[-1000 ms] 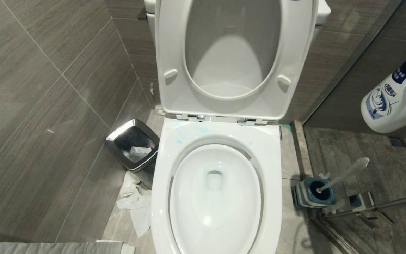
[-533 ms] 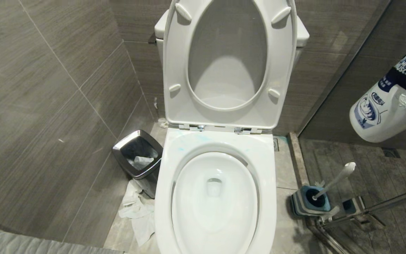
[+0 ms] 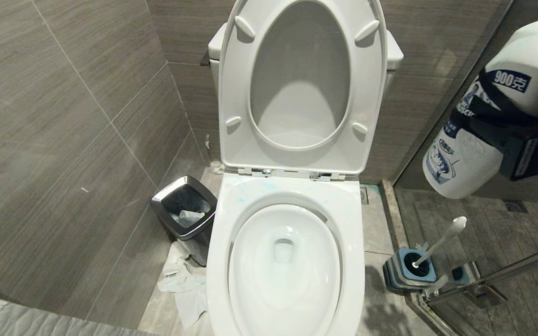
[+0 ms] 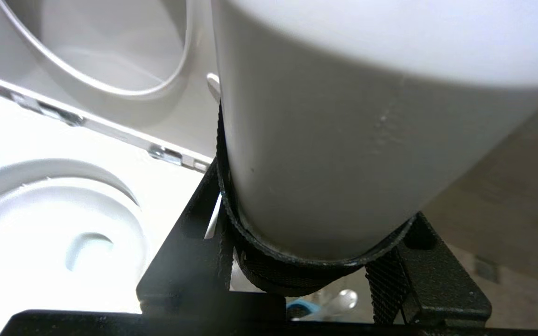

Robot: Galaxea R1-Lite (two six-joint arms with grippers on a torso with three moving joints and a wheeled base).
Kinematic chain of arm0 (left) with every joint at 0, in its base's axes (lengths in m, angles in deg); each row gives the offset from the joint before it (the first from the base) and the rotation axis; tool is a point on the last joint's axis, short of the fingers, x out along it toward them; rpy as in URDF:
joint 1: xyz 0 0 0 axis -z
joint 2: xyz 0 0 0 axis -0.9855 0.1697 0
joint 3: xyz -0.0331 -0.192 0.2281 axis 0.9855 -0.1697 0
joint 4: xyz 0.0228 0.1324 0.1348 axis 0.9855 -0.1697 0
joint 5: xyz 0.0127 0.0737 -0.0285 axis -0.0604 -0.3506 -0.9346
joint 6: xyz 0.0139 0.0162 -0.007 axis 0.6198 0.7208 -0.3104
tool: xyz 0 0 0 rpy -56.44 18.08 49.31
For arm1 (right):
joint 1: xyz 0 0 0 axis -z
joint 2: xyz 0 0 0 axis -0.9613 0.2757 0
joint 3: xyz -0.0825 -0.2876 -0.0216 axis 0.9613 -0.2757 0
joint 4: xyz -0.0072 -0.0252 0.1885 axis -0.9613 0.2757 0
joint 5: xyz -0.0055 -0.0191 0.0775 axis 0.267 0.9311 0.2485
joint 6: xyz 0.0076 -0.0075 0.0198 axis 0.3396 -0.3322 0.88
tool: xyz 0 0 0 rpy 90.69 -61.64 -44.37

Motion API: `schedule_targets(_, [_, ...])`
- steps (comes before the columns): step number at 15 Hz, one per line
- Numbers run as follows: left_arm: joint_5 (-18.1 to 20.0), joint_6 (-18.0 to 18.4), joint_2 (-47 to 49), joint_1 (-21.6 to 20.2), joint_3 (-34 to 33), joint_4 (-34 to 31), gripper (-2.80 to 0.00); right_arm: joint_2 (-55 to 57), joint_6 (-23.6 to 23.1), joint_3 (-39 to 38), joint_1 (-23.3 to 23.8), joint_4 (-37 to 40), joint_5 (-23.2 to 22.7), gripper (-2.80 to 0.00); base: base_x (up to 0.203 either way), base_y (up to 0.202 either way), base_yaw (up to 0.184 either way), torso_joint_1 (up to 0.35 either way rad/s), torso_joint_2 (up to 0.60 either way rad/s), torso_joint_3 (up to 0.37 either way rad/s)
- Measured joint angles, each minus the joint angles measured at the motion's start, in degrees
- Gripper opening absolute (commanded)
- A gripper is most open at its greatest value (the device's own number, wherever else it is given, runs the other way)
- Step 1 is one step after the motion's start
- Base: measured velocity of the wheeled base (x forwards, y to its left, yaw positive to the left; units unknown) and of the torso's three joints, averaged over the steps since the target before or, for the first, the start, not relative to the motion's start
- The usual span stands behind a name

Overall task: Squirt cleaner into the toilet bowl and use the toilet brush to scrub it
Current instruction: Pour in the cleaning agent

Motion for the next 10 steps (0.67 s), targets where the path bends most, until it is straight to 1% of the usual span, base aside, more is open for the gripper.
schedule_targets(1, [0.0,0.0,0.0,0.0,0.0,0.0,-2.80,1.4,-2.3,0.9,-1.3,-0.1,1.2,-2.80,0.000,0.000,0.000,0.000,0.00,0.000])
schedule_targets(3, [0.0,0.0,0.0,0.0,0.0,0.0,-2.80,3.5,-7.5,1.6,-3.1,-0.2,1.9,-2.80,0.000,0.000,0.000,0.000,0.00,0.000])
schedule_targets(7, [0.0,0.0,0.0,0.0,0.0,0.0,-2.80,6.8,-18.6,2.1,-3.8,-0.1,1.7,-2.80,0.000,0.000,0.000,0.000,0.00,0.000])
schedule_targets(10, [0.0,0.0,0.0,0.0,0.0,0.0,-2.80,9.2,-25.9,2.4,-4.0,-0.2,1.7,-2.80,0.000,0.000,0.000,0.000,0.00,0.000])
